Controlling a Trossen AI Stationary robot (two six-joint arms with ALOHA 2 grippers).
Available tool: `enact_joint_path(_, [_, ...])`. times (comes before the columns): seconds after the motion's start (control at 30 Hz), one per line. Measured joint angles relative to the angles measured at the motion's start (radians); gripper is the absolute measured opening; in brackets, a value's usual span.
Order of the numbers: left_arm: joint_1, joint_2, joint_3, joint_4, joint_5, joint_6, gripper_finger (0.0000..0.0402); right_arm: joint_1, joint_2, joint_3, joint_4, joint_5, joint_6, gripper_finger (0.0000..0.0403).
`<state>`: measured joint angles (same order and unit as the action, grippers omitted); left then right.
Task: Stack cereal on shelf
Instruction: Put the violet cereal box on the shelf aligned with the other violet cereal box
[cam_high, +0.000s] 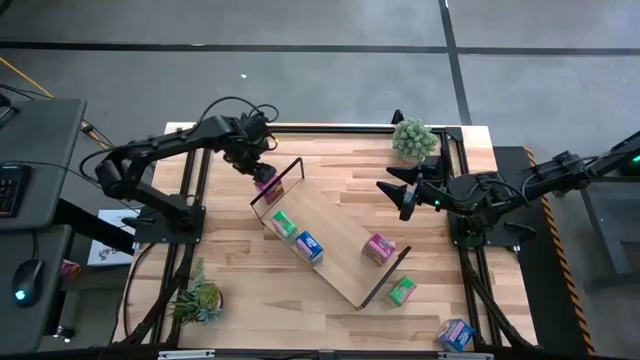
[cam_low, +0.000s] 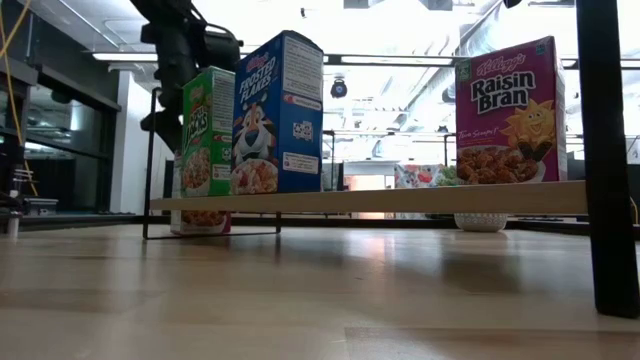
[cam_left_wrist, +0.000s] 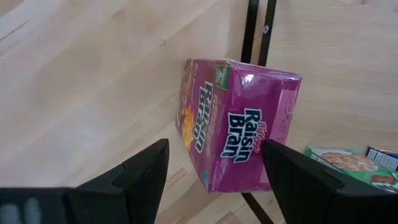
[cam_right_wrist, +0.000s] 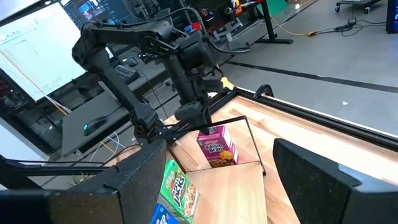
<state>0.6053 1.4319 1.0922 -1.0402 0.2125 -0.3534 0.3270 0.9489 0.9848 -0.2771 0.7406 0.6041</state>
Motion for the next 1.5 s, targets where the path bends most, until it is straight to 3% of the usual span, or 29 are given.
enact_joint_path(0.47, [0.069,0.015,0.002,0.014,-0.014,0.027,0.0248,0.0,0.0,0.0,0.0,0.0,-0.001,0.0288])
enact_joint_path(0.87, [0.073,0.018,-0.001,0.132,-0.035,-0.011,0.0248,0.0,0.0,0.0,0.0,0.0,-0.002,0.0288])
enact_joint_path(1.5, [0.078,0.023,-0.001,0.345,-0.149,-0.013,0.0248,0.0,0.0,0.0,-0.003,0.001,-0.002,0.0288])
